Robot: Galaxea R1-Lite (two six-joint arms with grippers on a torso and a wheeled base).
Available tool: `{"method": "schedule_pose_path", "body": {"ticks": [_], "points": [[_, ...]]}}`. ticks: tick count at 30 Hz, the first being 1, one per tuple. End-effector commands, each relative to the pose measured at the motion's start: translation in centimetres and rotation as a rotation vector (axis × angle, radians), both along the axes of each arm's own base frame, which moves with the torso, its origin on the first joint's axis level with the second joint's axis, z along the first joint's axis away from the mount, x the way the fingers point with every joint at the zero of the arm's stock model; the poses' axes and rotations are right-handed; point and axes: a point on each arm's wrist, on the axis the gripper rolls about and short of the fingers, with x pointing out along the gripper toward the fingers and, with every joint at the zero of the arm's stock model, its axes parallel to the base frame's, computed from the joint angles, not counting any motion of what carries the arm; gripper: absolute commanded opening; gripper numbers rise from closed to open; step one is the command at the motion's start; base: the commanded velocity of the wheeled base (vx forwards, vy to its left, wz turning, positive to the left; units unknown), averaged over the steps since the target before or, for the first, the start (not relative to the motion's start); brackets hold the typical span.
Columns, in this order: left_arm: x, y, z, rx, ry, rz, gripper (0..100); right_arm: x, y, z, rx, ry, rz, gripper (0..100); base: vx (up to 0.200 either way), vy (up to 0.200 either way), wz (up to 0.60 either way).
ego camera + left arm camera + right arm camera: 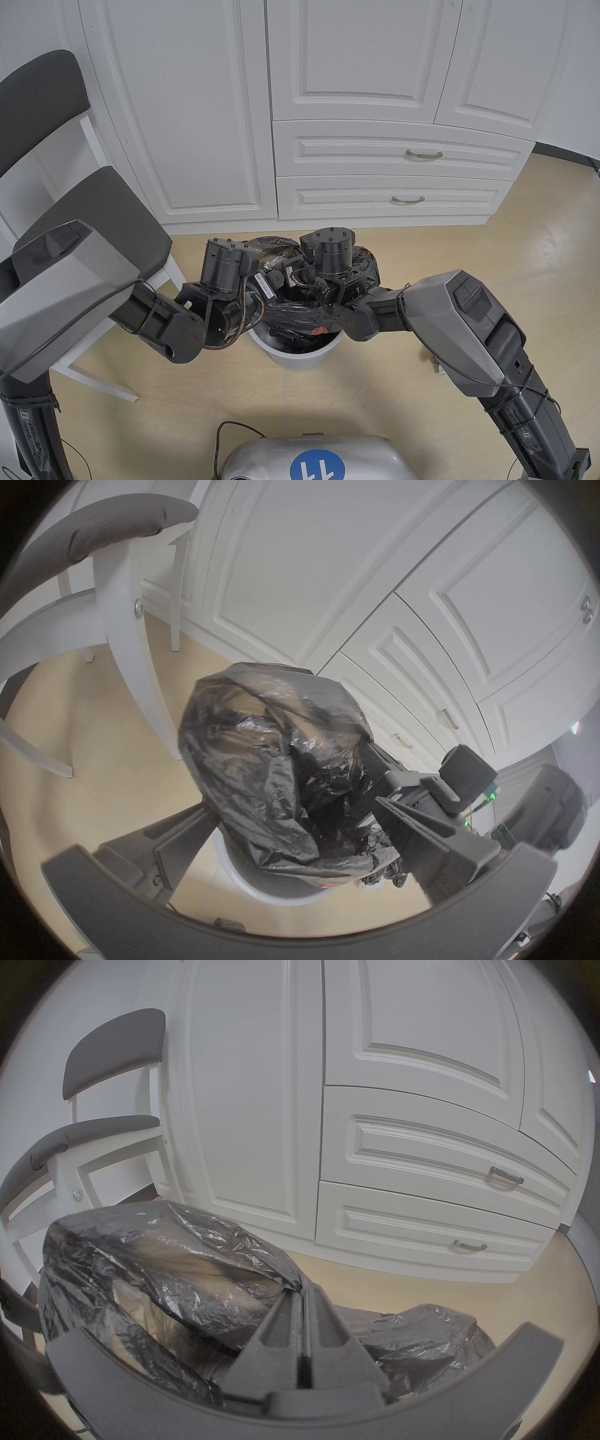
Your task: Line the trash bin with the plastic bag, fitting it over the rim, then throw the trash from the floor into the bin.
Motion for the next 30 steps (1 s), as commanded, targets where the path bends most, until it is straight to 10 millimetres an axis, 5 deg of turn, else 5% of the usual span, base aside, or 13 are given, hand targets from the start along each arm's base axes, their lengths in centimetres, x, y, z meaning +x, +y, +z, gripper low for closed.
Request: {"method": "schedule_pose_path", "body": {"ticks": [1,16,17,23,30], "points": [[0.5,-0.1,0.0,-0.003,-0.001,0.003,100,-0.3,0.3,0.3,0.0,-0.004,0.008,0,0.0,0.0,0.0],[1.4,0.2,-3.8,0.039,0.082,0.015,100,-0.3,0.2,0.7,0.001,-0.002,0.006,0,0.0,0.0,0.0],[1.4,0.2,-4.0,0.043,0.088,0.015,0,-0.3,0.2,0.6,0.0,-0.001,0.007,0,0.0,0.0,0.0],[1.0,0.3,-4.0,0.042,0.102,-0.003,0,0.0,-0.1,0.1,-0.007,0.006,-0.001,0,0.0,0.0,0.0],[-3.7,0.5,-3.8,0.051,0.174,-0.115,0,1.2,-1.8,-0.2,-0.01,0.011,-0.022,0,0.0,0.0,0.0]]}}
